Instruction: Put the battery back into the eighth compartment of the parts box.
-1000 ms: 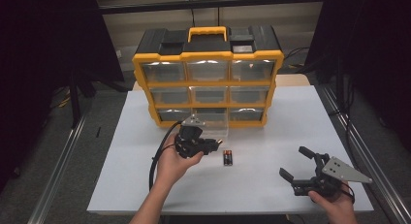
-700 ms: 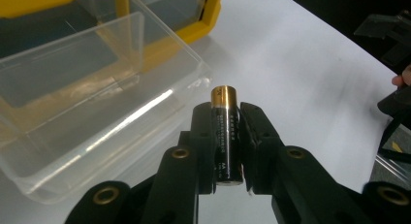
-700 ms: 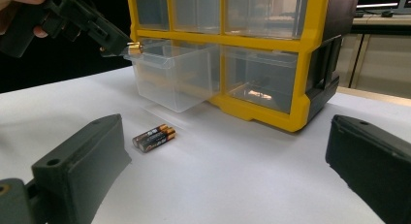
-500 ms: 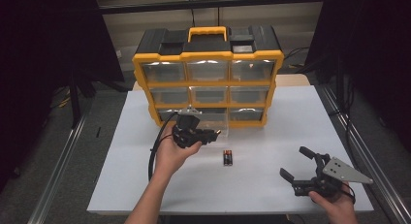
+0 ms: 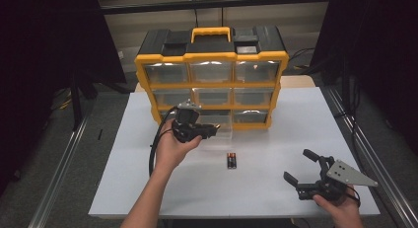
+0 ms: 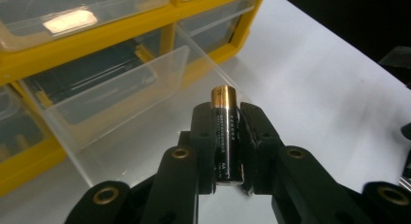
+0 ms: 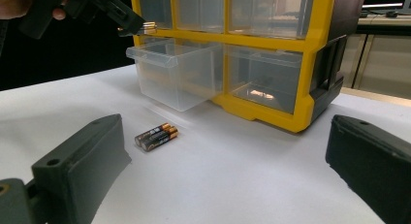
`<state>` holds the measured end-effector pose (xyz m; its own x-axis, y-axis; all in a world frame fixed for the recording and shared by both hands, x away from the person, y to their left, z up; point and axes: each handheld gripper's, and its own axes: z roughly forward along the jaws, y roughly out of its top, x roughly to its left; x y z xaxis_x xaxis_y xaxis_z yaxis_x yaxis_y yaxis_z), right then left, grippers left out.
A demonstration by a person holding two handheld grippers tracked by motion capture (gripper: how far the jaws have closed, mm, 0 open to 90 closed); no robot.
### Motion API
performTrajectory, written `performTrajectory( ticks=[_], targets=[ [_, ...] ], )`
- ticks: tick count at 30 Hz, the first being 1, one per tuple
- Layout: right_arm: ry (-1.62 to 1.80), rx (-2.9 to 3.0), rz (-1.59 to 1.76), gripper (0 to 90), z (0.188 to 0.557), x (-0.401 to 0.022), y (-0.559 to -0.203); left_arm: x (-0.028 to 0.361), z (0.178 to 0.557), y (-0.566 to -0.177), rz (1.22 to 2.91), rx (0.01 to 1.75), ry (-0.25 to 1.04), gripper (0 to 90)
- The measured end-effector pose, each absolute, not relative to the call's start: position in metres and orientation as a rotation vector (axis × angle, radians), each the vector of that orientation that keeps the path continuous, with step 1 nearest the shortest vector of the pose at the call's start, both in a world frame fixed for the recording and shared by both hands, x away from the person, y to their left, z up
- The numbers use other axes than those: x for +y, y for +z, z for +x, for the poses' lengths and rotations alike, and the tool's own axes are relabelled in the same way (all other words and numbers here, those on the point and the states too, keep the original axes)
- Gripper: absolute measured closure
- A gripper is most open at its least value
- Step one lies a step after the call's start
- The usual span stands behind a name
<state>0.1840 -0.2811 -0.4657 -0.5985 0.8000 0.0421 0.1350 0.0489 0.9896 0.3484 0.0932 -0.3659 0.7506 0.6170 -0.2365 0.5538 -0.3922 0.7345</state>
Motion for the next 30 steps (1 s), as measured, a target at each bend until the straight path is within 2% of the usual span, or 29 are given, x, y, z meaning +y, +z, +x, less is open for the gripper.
performTrajectory(
  ticks=[10, 23, 24, 26, 29, 30],
  targets=[
    [1.600, 1.789, 0.937, 0.4, 0.184, -0.281, -0.466, 0.093, 0.373, -0.377, 2.113, 0.930, 0.154, 77.4],
    [1.602, 1.792, 0.939, 0.4, 0.184, -0.281, -0.466, 0.085, 0.385, -0.388, 2.125, 0.960, 0.186, 77.1],
    [1.600, 1.791, 0.939, 0.4, 0.184, -0.281, -0.466, 0.085, 0.386, -0.389, 2.125, 0.958, 0.197, 76.0],
    [1.602, 1.791, 0.942, 0.4, 0.184, -0.281, -0.466, 0.086, 0.387, -0.389, 2.093, 0.956, 0.206, 66.3],
    [1.601, 1.791, 0.941, 0.4, 0.184, -0.282, -0.466, 0.087, 0.386, -0.388, 2.089, 0.953, 0.207, 65.1],
    [1.602, 1.791, 0.941, 0.4, 0.184, -0.282, -0.466, 0.087, 0.385, -0.387, 2.091, 0.958, 0.201, 62.1]
  ],
)
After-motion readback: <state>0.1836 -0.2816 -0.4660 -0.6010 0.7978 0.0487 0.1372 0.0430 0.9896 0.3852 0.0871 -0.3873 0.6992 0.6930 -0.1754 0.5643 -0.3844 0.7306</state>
